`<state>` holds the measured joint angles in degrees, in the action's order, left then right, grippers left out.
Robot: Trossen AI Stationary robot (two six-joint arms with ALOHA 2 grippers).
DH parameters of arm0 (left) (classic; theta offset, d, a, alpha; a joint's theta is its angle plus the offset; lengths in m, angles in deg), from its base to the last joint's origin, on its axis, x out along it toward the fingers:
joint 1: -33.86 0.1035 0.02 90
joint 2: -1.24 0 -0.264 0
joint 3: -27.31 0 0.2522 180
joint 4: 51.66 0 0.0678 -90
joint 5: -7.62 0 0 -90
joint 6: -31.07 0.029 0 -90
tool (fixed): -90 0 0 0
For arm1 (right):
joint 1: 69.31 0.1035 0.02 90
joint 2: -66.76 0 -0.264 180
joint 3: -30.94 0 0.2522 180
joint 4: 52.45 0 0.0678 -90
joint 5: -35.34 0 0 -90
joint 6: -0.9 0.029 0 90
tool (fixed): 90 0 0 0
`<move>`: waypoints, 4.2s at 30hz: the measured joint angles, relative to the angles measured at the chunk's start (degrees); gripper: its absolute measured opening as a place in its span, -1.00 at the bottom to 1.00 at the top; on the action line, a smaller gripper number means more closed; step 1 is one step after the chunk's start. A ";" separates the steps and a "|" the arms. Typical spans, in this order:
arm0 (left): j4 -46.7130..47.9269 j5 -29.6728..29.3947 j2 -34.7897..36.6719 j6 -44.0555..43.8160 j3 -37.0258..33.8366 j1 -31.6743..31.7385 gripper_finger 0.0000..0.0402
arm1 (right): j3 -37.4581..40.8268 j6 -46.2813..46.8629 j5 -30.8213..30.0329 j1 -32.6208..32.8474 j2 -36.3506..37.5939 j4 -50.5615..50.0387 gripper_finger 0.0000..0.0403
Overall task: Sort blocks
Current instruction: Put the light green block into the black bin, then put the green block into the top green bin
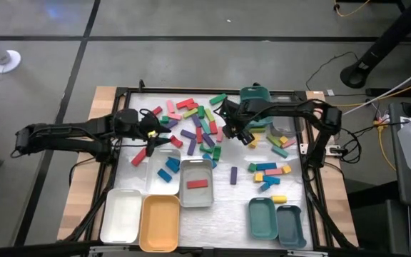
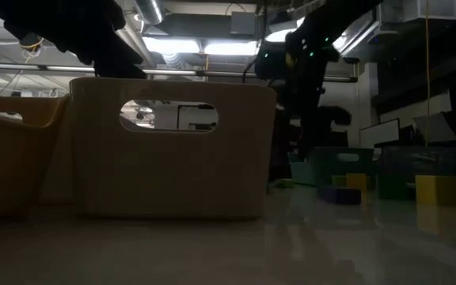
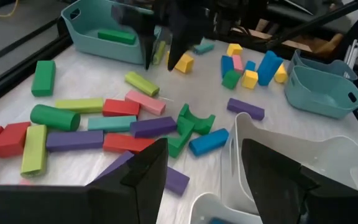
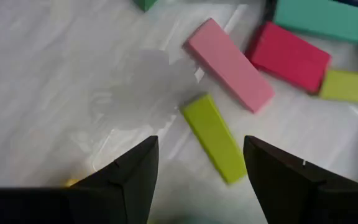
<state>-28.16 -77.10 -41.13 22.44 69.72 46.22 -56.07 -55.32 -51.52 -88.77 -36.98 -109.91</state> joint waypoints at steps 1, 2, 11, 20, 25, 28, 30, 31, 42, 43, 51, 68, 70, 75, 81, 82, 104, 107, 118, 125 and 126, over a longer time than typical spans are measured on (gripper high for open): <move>0.00 0.00 0.00 0.00 0.00 0.00 -0.03 | 0.00 -0.83 -0.15 0.00 -0.82 0.44 0.15; 0.03 0.00 0.00 0.00 0.00 0.00 -0.03 | 0.00 -1.36 -0.52 -0.02 -1.53 0.82 0.15; 0.07 0.00 0.00 0.02 0.00 0.00 -0.03 | -0.02 -3.92 -5.69 -0.07 -6.62 3.86 0.15; 0.12 0.00 -0.02 0.02 0.01 0.00 -0.03 | -0.42 -3.94 -4.89 -0.07 -9.04 1.32 0.04; 0.13 0.00 -0.02 0.02 0.01 0.00 -0.03 | -0.41 -2.15 -3.54 -0.02 -9.40 0.00 -0.31; 0.13 0.00 -0.02 -0.06 0.00 0.00 -0.03 | -2.10 1.11 -4.08 -0.02 -9.44 -1.89 -0.53; 0.13 0.00 -0.03 -0.07 0.00 0.00 -0.03 | -3.99 3.62 -5.27 0.00 -9.79 -5.49 -0.54; 0.15 0.00 -0.02 -0.09 0.00 0.00 -0.03 | -5.05 4.48 -5.68 -0.01 -9.91 -7.63 -0.54; 0.13 0.00 -0.04 -0.17 0.00 0.00 -0.03 | -17.01 11.06 -6.42 -0.06 -8.67 -25.28 -0.46; 0.11 0.00 -0.04 -0.17 0.00 0.00 -0.03 | -17.40 11.21 -6.75 -0.07 -8.21 -25.84 -0.47; 0.11 0.00 -0.04 0.00 0.00 0.00 -0.03 | -17.66 13.69 -14.46 -0.09 -0.28 -30.36 -0.50; -0.02 -0.02 -0.04 0.02 0.00 0.02 -0.03 | -8.12 25.59 -10.18 -20.00 15.87 -37.31 -0.48; -0.06 -0.02 -0.04 0.02 0.00 0.00 -0.03 | -4.97 24.50 -10.21 -24.47 16.62 -37.28 -0.48; -0.14 -0.02 -0.04 0.02 0.00 0.00 -0.03 | 0.01 24.10 -10.18 -33.33 16.87 -33.07 -0.48; -0.13 -0.02 -0.04 0.02 0.00 0.00 -0.03 | 1.74 27.38 -10.18 -38.34 16.87 -26.55 -0.46; -0.13 0.00 -0.04 0.02 0.00 0.00 -0.03 | 1.75 27.86 -10.18 -38.63 16.87 -26.45 -0.44; -0.13 -0.04 -0.04 0.04 0.00 0.00 -0.03 | -4.80 26.49 -6.51 -34.76 16.89 -20.11 0.16; -0.15 -0.26 -0.04 0.04 0.00 0.00 -0.03 | -6.54 22.75 -6.51 -31.47 16.89 -16.18 0.13; -0.17 -1.60 -0.04 0.05 0.00 0.01 -0.03 | -6.56 12.00 0.11 -19.21 11.45 6.70 0.12; -0.15 -1.60 -0.06 0.04 0.00 0.02 -0.03 | -6.51 5.72 -2.48 -16.26 2.03 13.51 0.12; -0.15 -1.60 -0.06 0.05 0.00 0.01 -0.03 | -6.52 5.02 -3.54 -16.05 0.62 14.72 0.12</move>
<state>-28.31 -78.69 -41.19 22.49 69.72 46.22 -62.60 -50.30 -55.06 -104.83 -36.36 -95.18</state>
